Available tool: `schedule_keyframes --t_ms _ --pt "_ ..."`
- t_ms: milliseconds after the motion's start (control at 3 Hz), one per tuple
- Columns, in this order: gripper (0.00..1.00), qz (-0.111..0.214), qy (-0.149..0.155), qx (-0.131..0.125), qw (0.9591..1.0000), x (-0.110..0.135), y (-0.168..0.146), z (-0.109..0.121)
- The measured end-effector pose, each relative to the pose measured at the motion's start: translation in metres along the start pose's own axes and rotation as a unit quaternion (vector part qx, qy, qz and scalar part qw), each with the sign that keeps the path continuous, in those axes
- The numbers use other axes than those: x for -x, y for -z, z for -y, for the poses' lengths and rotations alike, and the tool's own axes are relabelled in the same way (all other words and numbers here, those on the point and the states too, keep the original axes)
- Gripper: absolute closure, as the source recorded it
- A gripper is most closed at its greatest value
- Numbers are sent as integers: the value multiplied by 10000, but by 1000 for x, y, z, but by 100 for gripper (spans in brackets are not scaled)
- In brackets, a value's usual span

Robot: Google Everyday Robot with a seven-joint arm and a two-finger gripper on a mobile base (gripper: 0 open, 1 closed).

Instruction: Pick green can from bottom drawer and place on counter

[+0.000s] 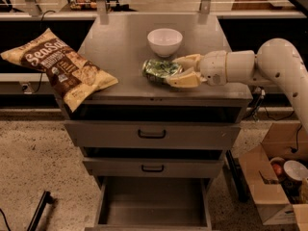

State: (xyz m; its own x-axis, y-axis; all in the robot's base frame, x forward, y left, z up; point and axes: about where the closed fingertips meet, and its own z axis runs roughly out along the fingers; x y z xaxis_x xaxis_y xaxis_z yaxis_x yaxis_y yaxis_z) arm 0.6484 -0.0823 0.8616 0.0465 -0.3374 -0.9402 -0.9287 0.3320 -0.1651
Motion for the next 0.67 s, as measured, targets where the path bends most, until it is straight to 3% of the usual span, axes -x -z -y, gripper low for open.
schedule_keyframes --t_ms 333,667 --pt "15 3 3 25 10000 1 -3 -1" --pt "0 6 7 47 10000 1 -5 -2"
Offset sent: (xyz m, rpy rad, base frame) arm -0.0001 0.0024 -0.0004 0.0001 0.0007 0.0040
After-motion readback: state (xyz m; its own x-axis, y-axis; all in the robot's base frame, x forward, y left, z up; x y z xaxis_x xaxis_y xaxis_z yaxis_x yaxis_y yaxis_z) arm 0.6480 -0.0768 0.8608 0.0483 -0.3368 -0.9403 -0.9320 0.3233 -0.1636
